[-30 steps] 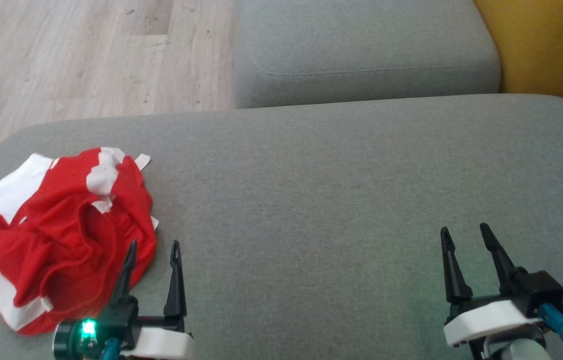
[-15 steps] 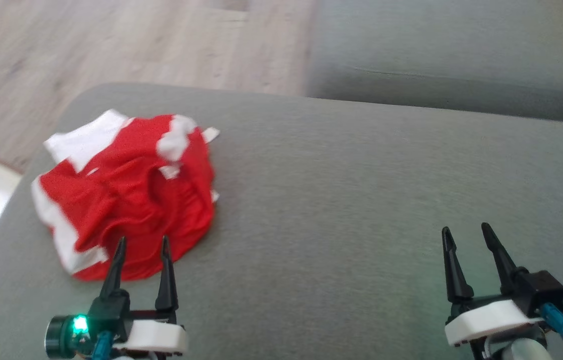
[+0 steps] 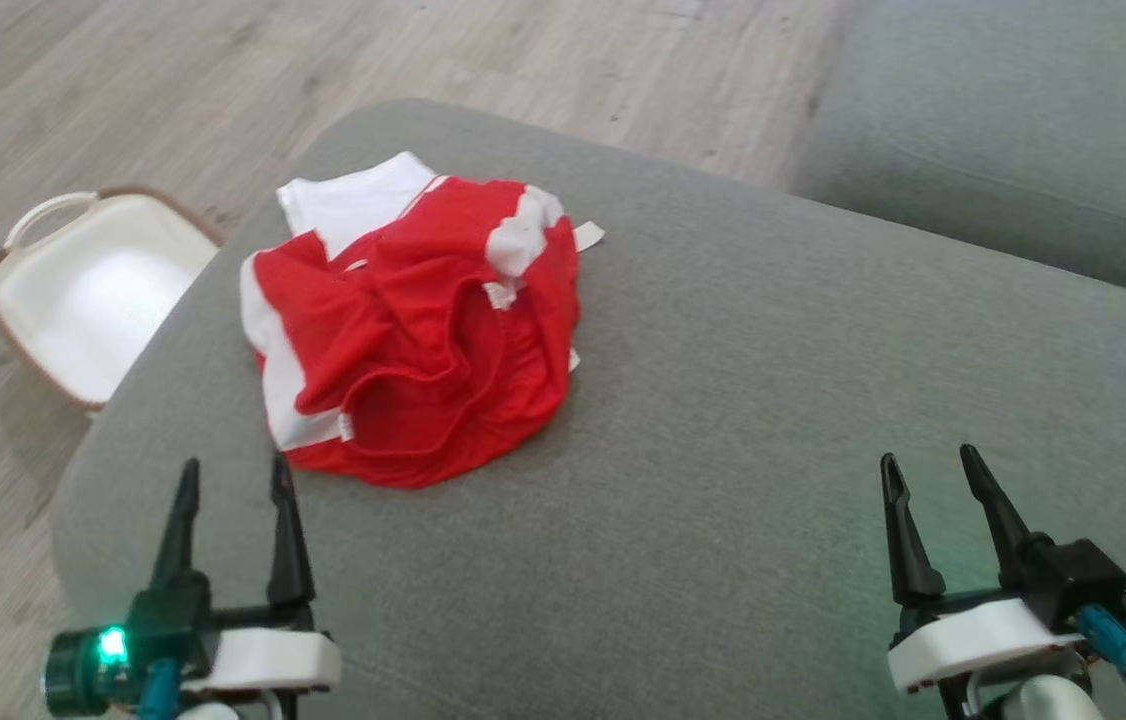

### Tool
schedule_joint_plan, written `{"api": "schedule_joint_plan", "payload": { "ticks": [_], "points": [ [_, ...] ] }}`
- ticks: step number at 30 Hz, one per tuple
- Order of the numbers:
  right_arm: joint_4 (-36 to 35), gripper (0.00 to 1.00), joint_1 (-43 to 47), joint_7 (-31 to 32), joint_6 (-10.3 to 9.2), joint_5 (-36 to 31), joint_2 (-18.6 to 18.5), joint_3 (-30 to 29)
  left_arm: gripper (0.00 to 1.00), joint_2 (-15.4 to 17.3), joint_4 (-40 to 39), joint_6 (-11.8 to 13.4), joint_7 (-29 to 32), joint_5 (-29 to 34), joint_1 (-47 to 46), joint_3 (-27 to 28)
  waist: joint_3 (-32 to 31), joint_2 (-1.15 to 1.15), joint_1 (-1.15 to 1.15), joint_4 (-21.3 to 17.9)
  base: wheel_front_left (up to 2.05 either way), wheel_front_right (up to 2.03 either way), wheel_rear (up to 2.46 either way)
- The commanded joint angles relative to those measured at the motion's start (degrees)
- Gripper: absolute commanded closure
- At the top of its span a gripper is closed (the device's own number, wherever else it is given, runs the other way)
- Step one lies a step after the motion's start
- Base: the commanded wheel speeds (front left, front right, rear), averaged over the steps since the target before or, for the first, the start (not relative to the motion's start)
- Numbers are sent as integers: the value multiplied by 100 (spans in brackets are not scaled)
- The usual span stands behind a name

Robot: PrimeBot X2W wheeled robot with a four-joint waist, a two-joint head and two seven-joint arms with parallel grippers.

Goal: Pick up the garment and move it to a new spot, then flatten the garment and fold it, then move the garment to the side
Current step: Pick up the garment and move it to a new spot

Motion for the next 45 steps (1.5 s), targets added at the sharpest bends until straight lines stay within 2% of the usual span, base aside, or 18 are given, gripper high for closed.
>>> {"api": "schedule_joint_plan", "payload": {
  "ticks": [1, 5, 12, 16, 19, 22, 23, 24, 25, 26, 30, 32, 34, 38, 39, 45],
  "points": [
    [-165, 0, -259, -63, 28, -28, -54, 107, 0, 38, -265, 20, -55, 18, -222, 261, 79, 0, 0, 97, 0, 0, 0],
    [-182, 0, -290, -63, 28, -111, -54, 93, 0, 66, -413, -6, -55, 45, -405, 498, 245, 0, 0, 89, 0, 0, 0],
    [-280, 0, -531, -63, 28, -719, -55, -77, 0, 210, -775, -146, -55, 180, -1402, 648, 1019, 0, 0, -26, 0, 0, 0],
    [-348, 0, -689, -63, 28, -962, -249, -159, 0, 293, -671, -401, -55, 153, -2315, 538, 1475, 0, 0, -41, 0, 0, 0],
    [-390, 0, -750, -63, 28, -1024, -465, -181, 0, 358, 71, -737, -3, 138, -3095, 269, 1707, 0, 0, -13, 0, 0, 0],
    [-502, 0, -774, -63, 28, -1017, -625, -255, 0, 395, 997, -949, 612, 116, -4015, -12, 1889, 0, 0, 48, 0, 0, 0],
    [-554, 0, -771, -63, 28, -1020, -679, -284, 0, 377, 1356, -983, 949, 86, -4301, -77, 1942, 0, 0, 78, 0, 0, 0],
    [-554, 0, -771, -63, 28, -1020, -679, -284, 0, 377, 1356, -983, 949, 86, -4301, -77, 1942, 0, 0, 78, 0, 0, 0],
    [-653, 0, -767, -63, 28, -1035, -789, -318, 0, 318, 2002, -1047, 1539, -12, -4821, -213, 2044, 0, 0, 119, 0, 0, 0],
    [-698, 0, -773, -63, 28, -1046, -840, -315, 0, 286, 2301, -1073, 1800, -84, -5043, -268, 2091, 0, 0, 120, 0, 0, 0],
    [-820, 0, -810, -63, 28, -1073, -1037, -284, 0, 173, 3319, -1151, 2468, -520, -5671, -514, 2237, 0, 0, 89, 0, 0, 0],
    [-870, 0, -831, -63, 28, -1076, -1126, -264, 0, 122, 3734, -1160, 2825, -902, -5821, -851, 2297, 0, 0, 66, 0, 0, 0],
    [-927, 0, -845, -63, 28, -1081, -1211, -247, 0, 98, 3977, -1162, 3075, -1303, -5886, -1222, 2353, 0, 0, 42, 0, 0, 0],
    [-1040, 0, -868, -63, 28, -1085, -1310, -262, 0, 194, 4249, -1164, 3161, -1874, -5898, -1743, 2431, 0, 0, -11, 0, 0, 0],
    [-1082, 0, -877, -63, 28, -1088, -1329, -280, 100, 281, 4255, -1164, 3074, -2168, -5887, -1954, 2449, 0, 0, -28, 0, 0, 0],
    [-1058, 0, -858, -63, 28, -1091, -1231, -255, 100, 715, 4022, -1165, 2267, -2617, -6087, -2575, 2254, 0, 0, -90, 0, 0, 0]
  ]
}}
